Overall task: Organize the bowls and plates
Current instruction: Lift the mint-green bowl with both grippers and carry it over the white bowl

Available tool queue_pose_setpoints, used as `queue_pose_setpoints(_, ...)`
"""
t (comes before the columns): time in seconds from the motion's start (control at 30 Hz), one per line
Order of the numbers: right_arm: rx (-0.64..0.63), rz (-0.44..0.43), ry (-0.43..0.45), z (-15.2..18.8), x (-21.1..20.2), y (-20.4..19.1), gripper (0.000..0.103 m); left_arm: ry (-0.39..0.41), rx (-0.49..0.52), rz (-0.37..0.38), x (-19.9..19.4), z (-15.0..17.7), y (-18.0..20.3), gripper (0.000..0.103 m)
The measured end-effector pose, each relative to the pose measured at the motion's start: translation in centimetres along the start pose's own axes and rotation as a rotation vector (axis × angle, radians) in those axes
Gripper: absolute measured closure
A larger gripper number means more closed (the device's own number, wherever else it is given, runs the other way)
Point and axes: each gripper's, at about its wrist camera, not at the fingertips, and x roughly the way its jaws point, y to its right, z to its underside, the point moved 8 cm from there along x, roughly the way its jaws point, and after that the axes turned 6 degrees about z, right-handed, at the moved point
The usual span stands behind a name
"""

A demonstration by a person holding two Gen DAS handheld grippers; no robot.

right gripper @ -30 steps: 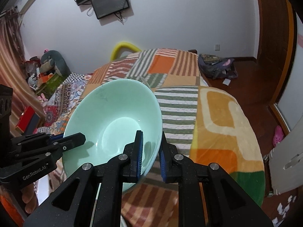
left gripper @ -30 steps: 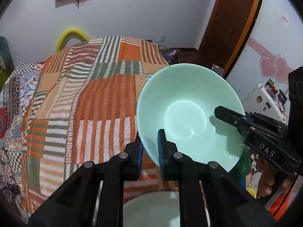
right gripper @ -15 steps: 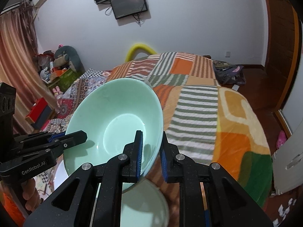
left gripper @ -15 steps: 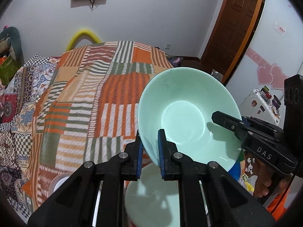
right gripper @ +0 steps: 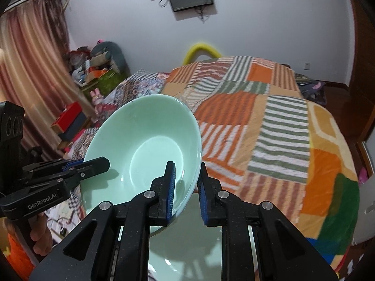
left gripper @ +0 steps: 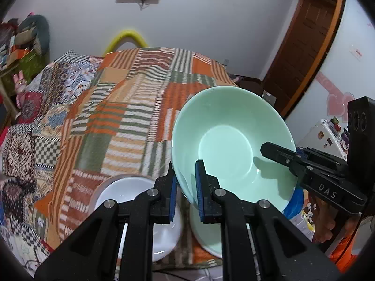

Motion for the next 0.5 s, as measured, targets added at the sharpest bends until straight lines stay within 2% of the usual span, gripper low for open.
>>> queue_pose_setpoints(0.5,-0.054,-0.1,-0.117,4.4,2.8,-6.8,0.086,-0.031,-0.099,-0.078,-2.4,4.7,-6.9,0.089)
